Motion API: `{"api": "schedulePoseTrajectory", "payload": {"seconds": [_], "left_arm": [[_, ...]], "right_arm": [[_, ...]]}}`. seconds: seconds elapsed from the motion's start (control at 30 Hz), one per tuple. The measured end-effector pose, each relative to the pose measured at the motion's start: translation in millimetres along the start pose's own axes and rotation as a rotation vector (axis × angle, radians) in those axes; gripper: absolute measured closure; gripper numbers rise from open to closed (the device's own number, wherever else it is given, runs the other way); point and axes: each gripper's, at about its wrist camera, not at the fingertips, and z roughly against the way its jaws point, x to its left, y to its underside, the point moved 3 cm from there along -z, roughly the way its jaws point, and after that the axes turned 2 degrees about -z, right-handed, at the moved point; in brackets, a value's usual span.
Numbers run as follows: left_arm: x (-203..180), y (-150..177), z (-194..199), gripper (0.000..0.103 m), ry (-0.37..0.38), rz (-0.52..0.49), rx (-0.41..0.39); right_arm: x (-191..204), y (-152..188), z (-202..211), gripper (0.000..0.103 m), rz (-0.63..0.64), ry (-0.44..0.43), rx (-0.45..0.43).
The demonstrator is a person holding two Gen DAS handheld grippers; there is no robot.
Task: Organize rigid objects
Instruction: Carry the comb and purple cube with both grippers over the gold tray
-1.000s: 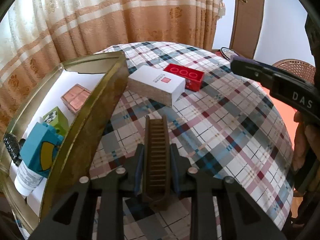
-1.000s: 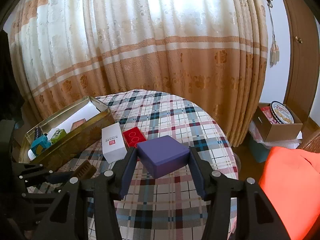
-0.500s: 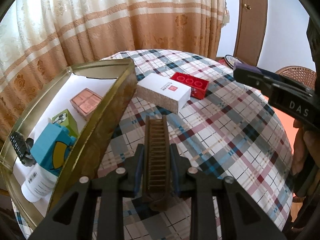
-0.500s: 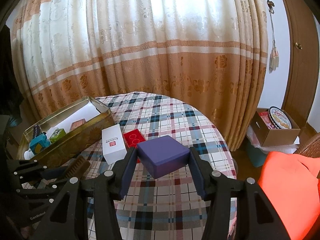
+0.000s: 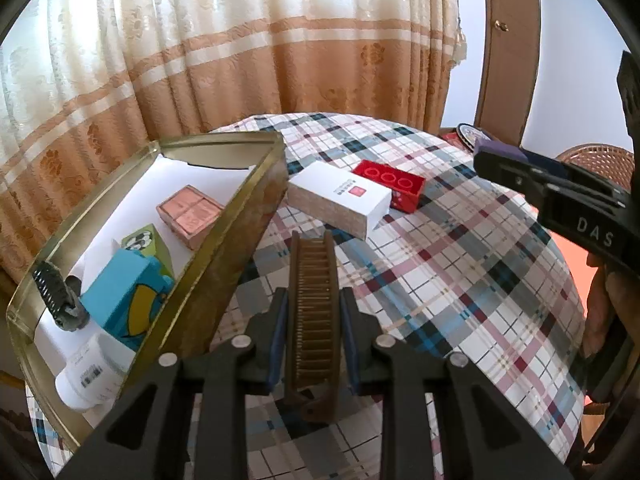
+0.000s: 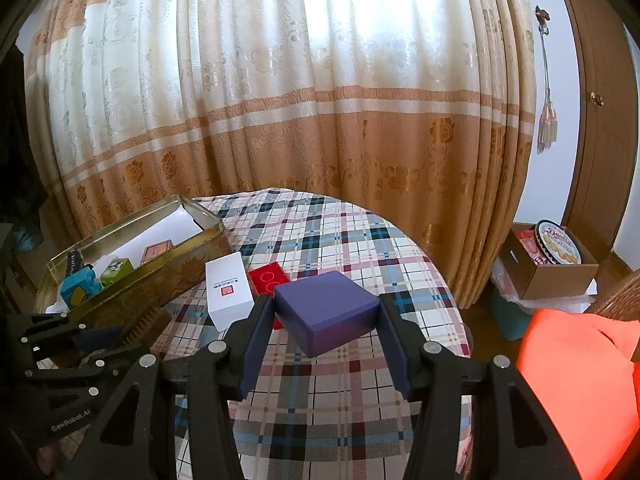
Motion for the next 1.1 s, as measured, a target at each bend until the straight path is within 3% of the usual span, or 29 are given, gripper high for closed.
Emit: {"api": "schedulePoseTrajectory", "payload": {"seconds": [1.1], "left_arm": [[2.8, -2.3, 26.0, 0.079, -0.075, 0.01, -0.125]], "right_arm": [[3.1, -1.0, 10.2, 0.049, 0.026, -0.003, -0.069]]}}
